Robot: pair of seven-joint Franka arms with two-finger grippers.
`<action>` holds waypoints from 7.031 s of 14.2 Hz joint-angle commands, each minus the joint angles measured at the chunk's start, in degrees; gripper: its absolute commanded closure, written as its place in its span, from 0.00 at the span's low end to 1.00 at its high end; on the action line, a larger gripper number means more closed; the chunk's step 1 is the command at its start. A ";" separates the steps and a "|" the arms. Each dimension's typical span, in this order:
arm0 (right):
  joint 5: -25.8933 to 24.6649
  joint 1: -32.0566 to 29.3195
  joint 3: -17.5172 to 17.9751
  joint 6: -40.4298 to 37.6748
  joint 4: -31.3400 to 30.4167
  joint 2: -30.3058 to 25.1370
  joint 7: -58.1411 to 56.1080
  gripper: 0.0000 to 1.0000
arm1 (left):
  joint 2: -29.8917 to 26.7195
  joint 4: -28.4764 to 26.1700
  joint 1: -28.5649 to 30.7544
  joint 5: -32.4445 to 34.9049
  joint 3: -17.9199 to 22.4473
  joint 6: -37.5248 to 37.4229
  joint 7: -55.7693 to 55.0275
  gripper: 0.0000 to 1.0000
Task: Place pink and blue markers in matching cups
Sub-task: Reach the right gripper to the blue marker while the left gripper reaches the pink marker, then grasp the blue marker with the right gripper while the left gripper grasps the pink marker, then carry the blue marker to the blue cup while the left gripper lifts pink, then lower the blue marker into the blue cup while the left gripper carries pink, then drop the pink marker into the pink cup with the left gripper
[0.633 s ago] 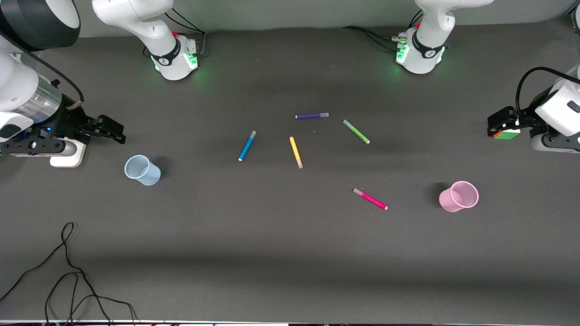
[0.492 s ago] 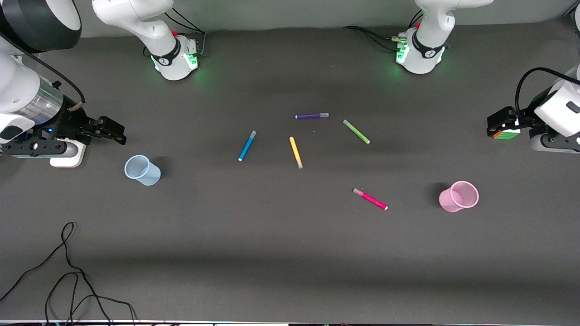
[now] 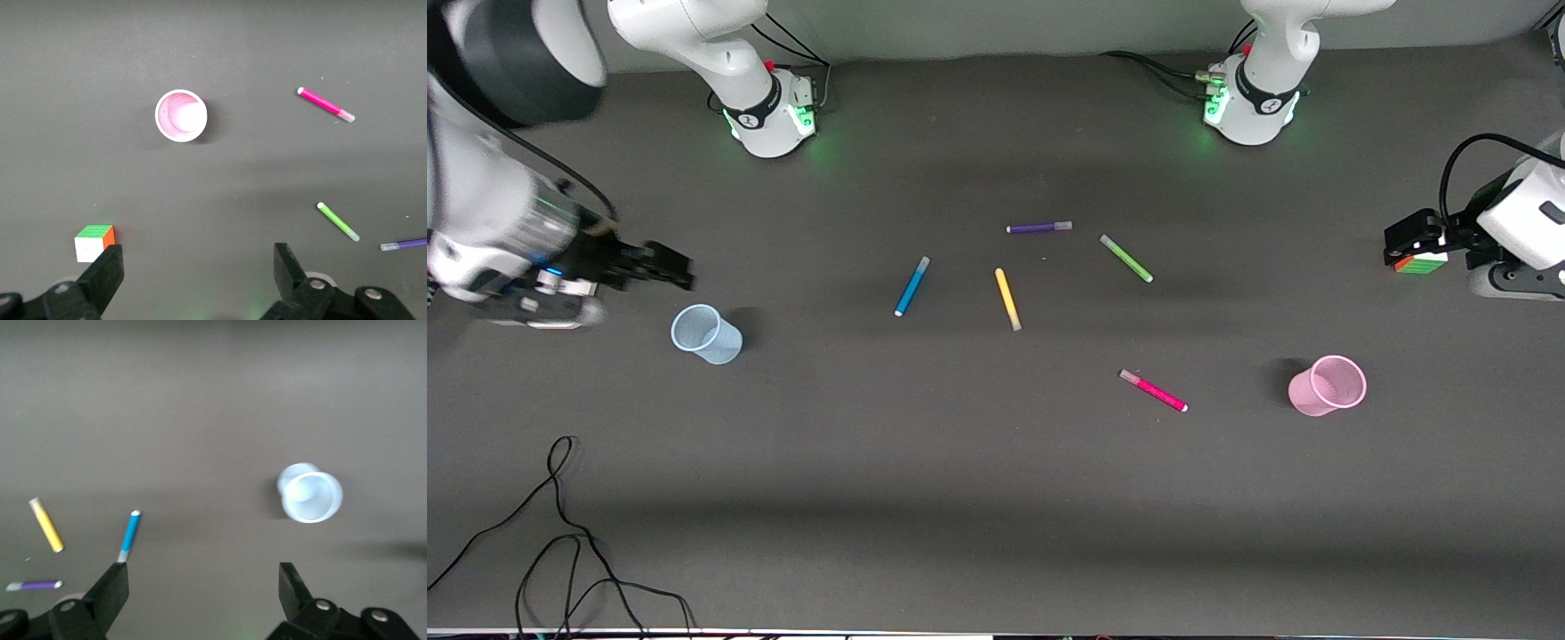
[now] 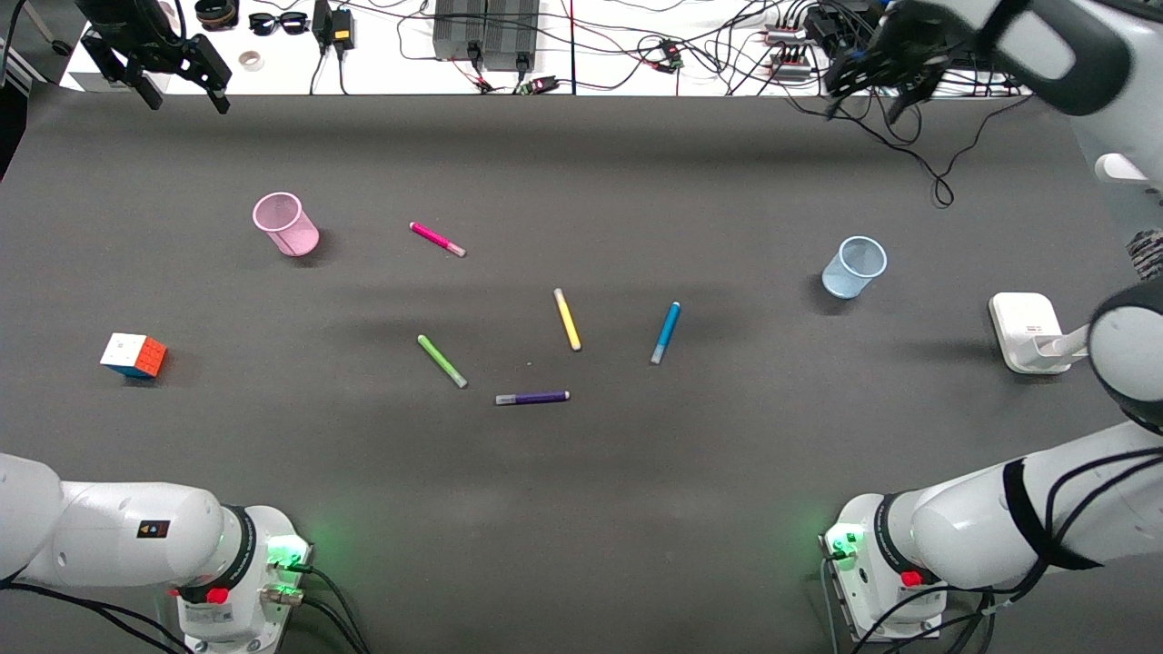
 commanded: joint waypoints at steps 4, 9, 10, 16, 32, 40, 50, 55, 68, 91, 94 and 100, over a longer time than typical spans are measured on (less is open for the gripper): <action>13.79 7.21 0.14 -1.42 9.10 24.36 8.20 0.00 | 2.26 1.12 -1.69 -1.42 -2.38 0.30 -16.06 0.00; 17.51 8.79 5.07 -3.53 11.91 38.54 14.95 0.00 | 8.15 3.58 -2.91 -1.26 -10.11 4.60 -41.97 0.00; 17.51 9.15 5.16 -3.53 12.26 39.69 16.36 0.00 | 9.73 3.93 -4.14 -0.91 -11.00 6.09 -50.22 0.00; 16.81 10.03 5.24 -3.61 12.79 44.09 16.12 0.01 | 17.73 6.04 -11.34 0.67 -11.18 14.98 -86.65 0.00; 16.28 9.68 4.54 -1.50 14.20 45.33 16.55 1.00 | 34.44 -6.50 -14.34 7.01 -10.83 42.81 -100.84 0.00; 4.81 10.12 -5.30 1.64 23.43 37.26 16.63 1.00 | 36.20 -11.10 -14.61 9.82 -10.66 50.32 -103.04 0.14; -12.02 10.03 -17.25 37.24 -21.36 0.53 12.61 1.00 | 36.82 -10.75 -14.70 9.82 -9.07 51.72 -102.95 1.00; -17.20 10.12 -18.22 37.61 -30.35 -5.30 11.11 1.00 | 32.88 -10.13 -14.17 9.82 -9.07 49.01 -101.72 1.00; -22.57 9.77 -21.83 47.45 -36.78 -3.72 10.84 1.00 | 12.21 -5.92 9.36 -0.03 -8.99 7.54 -26.21 1.00; -20.56 14.13 -21.21 28.72 -26.90 -4.86 5.06 0.00 | 45.69 25.29 8.42 7.45 -8.90 -10.94 -13.30 0.01; -12.22 15.31 -21.82 11.29 -12.13 -4.42 -5.57 0.00 | 43.42 25.81 8.51 7.45 -8.99 -11.82 -13.21 0.00; -7.21 15.22 -22.18 -2.20 1.18 -5.21 -9.11 0.00 | 27.27 14.60 8.86 9.03 -9.07 -2.36 -13.21 0.00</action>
